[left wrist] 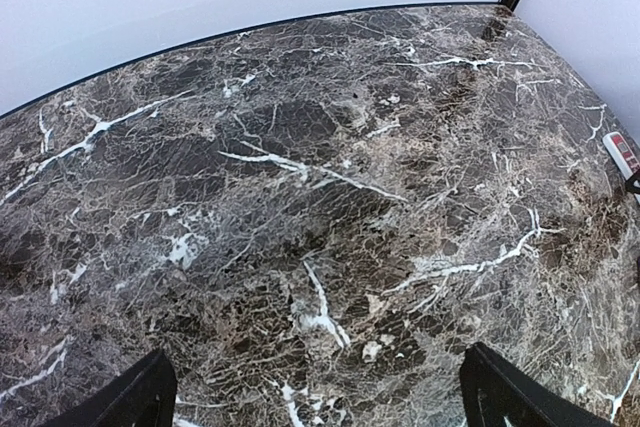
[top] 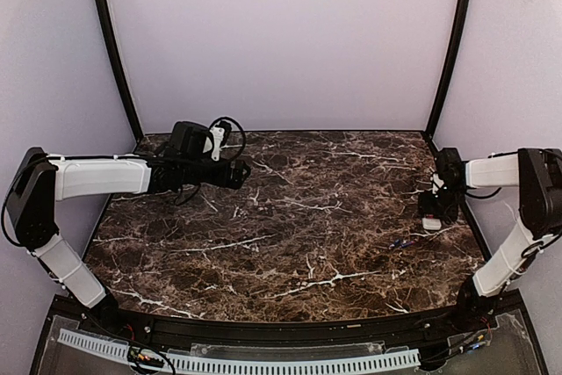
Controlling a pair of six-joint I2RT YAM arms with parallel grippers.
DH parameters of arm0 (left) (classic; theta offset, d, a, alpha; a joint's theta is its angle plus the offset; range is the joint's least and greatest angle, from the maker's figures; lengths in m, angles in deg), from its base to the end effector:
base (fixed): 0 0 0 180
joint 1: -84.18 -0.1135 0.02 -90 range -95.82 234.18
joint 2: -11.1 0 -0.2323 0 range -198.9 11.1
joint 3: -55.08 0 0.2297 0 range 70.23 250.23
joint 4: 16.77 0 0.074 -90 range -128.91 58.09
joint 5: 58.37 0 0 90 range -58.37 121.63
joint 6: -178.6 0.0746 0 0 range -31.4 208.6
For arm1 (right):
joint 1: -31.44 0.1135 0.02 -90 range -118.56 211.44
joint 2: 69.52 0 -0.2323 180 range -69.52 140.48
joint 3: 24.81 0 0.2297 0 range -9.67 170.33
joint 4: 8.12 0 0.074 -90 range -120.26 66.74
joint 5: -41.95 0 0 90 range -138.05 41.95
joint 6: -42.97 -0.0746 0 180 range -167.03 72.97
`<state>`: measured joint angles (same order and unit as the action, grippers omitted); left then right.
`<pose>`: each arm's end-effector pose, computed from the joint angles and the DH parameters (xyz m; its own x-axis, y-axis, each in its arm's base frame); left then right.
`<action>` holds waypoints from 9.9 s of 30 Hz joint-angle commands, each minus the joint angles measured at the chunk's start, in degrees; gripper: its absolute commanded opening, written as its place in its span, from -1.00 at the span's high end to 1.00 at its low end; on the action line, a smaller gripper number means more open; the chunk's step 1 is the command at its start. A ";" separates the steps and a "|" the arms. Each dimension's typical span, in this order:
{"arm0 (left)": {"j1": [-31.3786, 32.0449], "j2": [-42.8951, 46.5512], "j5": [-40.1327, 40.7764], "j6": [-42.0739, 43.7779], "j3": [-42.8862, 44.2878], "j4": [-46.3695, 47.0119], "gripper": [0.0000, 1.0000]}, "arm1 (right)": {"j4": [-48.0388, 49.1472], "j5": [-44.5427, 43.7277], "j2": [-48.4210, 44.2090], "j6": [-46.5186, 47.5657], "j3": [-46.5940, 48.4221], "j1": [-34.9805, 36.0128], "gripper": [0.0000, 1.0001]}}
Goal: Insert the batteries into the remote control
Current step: Pick up the remote control from the center of the board, then pass from the right arm to the left, then pass from the left arm to the right, then pass from the right arm to the left, then pass from the left arm to the right
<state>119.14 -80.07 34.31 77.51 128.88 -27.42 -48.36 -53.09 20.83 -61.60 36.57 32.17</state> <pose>0.3094 -0.2121 0.2074 -0.4814 0.1021 -0.8705 0.4544 0.8784 -0.1482 0.2751 -0.0030 0.0959 -0.9001 0.2391 -0.3642 0.2531 0.9674 0.0098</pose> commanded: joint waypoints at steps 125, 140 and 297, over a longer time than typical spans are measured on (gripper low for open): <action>8.44 -2.55 0.58 -26.59 16.07 5.61 0.98 | 29.79 -18.47 10.85 18.80 30.51 54.11 -0.65; 8.75 -2.91 9.40 -36.18 16.61 -1.23 0.98 | 23.87 -23.77 15.10 22.74 35.08 55.51 -0.62; 8.69 -14.49 -56.40 37.43 29.40 -42.33 0.99 | -10.25 57.49 0.64 14.16 34.48 36.32 0.05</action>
<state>127.14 -93.63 -23.06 110.69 156.11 -63.99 -51.86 5.18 20.04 -50.89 68.90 67.84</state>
